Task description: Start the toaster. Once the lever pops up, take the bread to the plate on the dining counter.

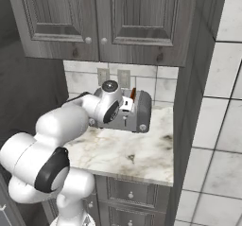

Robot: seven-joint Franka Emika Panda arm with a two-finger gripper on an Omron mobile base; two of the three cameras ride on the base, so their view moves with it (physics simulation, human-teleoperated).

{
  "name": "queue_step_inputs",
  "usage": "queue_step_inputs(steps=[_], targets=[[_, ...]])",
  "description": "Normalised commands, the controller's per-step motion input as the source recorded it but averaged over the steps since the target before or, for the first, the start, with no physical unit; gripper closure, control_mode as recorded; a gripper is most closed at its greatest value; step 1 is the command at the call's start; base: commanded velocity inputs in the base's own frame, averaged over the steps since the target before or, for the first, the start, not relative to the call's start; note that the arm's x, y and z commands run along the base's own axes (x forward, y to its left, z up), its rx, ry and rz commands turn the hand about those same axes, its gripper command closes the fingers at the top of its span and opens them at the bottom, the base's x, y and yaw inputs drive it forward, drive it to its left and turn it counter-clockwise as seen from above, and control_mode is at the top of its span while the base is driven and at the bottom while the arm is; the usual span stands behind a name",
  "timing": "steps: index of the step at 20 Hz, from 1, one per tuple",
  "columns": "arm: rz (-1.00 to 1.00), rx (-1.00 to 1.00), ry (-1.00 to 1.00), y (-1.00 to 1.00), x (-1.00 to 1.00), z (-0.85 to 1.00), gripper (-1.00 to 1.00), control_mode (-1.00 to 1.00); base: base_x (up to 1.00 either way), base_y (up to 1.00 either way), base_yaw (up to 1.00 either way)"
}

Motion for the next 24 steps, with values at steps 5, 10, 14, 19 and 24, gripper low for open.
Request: queue_step_inputs(steps=[5,10,14,19,24], targets=[[-0.01,0.0,0.0,0.0,0.14,-0.08,-1.0,-1.0,0.0,0.0,0.0],[0.0,0.0,0.0,0.01,0.07,-0.1,-1.0,-1.0,0.0,0.0,0.0],[0.0,0.0,0.0,0.08,0.08,-0.13,-1.0,-1.0,0.0,0.0,0.0],[0.0,0.0,0.0,0.14,0.1,-0.1,-1.0,-1.0,0.0,0.0,0.0],[0.0,0.0,0.0,0.01,0.04,-0.02,-1.0,-1.0,0.0,0.0,0.0]])
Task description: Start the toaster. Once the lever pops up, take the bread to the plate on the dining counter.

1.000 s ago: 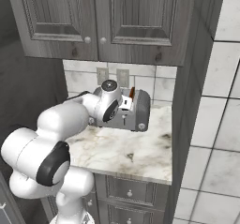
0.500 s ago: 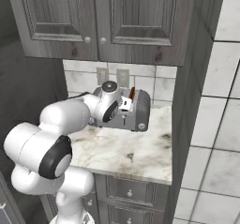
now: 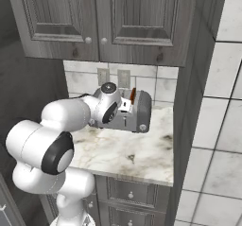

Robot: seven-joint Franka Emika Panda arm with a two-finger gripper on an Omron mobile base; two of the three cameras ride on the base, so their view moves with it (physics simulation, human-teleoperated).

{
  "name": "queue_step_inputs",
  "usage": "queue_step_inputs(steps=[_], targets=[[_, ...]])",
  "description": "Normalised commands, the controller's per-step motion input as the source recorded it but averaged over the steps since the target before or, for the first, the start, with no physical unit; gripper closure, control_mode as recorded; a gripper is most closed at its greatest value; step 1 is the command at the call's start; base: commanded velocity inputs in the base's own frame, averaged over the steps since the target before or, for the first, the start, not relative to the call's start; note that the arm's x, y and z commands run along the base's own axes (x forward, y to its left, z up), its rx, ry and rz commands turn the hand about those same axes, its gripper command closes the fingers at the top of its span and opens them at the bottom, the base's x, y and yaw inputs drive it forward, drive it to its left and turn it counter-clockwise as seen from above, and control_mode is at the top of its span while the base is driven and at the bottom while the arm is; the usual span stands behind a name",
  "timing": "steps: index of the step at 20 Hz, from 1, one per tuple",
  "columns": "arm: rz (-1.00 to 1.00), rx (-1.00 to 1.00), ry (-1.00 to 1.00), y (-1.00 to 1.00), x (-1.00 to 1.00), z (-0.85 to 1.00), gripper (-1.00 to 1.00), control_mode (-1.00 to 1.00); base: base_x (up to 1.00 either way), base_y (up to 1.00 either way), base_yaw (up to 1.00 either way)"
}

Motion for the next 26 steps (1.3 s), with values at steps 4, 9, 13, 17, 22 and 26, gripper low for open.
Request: queue_step_inputs(steps=[4,9,13,17,22,26], targets=[[0.0,0.0,0.0,0.0,0.01,0.0,-1.0,-1.0,0.0,0.0,0.0],[0.0,0.0,0.0,0.0,0.0,-0.05,-1.0,-1.0,0.0,0.0,0.0],[0.0,0.0,0.0,0.0,0.0,-0.11,-1.0,-1.0,0.0,0.0,0.0],[0.0,0.0,0.0,0.0,0.01,0.0,-1.0,-1.0,0.0,0.0,0.0],[0.0,0.0,0.0,0.0,0.09,0.0,-1.0,-1.0,0.0,0.0,0.0],[0.0,0.0,0.0,0.0,0.1,0.0,-1.0,-1.0,0.0,0.0,0.0]])
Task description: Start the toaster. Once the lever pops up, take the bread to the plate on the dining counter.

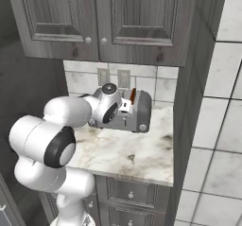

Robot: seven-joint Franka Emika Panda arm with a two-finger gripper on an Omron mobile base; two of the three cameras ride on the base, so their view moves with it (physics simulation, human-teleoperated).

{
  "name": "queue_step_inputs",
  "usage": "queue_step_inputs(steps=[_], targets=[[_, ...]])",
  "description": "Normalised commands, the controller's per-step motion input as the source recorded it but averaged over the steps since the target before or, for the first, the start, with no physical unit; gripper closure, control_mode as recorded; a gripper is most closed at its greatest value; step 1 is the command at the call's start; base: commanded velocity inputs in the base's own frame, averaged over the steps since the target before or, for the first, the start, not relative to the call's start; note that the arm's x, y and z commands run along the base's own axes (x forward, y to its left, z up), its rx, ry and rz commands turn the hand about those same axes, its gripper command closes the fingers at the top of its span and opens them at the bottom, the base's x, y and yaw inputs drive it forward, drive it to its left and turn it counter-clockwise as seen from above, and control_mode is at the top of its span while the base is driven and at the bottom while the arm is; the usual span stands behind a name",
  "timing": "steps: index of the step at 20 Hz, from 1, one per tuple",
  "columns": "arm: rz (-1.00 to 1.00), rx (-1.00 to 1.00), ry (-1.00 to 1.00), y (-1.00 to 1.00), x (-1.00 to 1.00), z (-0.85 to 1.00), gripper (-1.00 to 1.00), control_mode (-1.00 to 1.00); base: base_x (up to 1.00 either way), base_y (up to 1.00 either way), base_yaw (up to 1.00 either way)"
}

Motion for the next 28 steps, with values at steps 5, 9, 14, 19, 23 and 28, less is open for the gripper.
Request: queue_step_inputs(steps=[5,9,14,19,23,28], targets=[[0.0,0.0,0.0,0.0,0.03,-0.08,-1.0,-1.0,0.0,0.0,0.0],[0.0,0.0,0.0,0.0,0.0,-0.15,-1.0,-1.0,0.0,0.0,0.0],[0.0,0.0,0.0,0.0,0.0,-0.17,-1.0,-1.0,0.0,0.0,0.0],[0.0,0.0,0.0,0.0,0.0,-0.16,-1.0,-1.0,0.0,0.0,0.0],[0.0,0.0,0.0,0.0,0.0,-0.18,-1.0,-1.0,0.0,0.0,0.0],[0.0,0.0,0.0,0.0,0.0,-0.16,-1.0,-1.0,0.0,0.0,0.0]])
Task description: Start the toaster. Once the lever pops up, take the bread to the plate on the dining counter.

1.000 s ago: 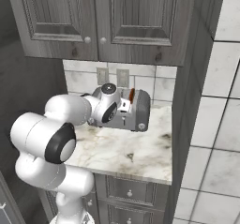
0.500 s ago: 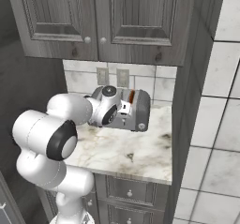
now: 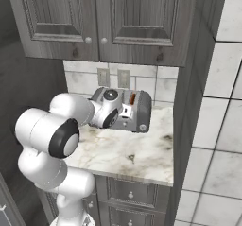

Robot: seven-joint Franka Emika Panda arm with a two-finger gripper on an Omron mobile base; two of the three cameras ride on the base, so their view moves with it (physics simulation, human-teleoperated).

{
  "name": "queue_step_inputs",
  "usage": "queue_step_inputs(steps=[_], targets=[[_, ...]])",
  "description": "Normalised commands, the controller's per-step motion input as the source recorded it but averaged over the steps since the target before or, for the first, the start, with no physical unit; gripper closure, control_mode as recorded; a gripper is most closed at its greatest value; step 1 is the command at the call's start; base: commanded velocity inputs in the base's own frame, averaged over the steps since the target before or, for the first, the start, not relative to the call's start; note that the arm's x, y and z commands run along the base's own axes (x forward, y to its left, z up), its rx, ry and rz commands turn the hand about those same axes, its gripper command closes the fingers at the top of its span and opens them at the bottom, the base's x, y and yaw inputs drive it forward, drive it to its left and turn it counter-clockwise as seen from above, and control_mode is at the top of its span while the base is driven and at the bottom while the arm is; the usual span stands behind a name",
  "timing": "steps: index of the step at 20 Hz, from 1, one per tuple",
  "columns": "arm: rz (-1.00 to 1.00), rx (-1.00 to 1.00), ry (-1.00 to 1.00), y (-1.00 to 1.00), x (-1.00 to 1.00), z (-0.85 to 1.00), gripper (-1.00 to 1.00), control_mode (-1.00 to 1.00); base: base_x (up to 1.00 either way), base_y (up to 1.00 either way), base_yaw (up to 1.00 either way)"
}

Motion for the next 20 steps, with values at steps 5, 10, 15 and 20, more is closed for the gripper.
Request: queue_step_inputs(steps=[5,10,15,20], targets=[[0.0,0.0,0.0,0.0,0.0,-0.16,-1.0,-1.0,0.0,0.0,0.0],[0.0,0.0,0.0,0.0,0.0,-0.14,-1.0,-1.0,0.0,0.0,0.0],[0.0,0.0,0.0,0.0,0.0,-0.13,-1.0,-1.0,0.0,0.0,0.0],[0.0,0.0,0.0,0.0,0.0,-0.17,-1.0,-1.0,0.0,0.0,0.0]])
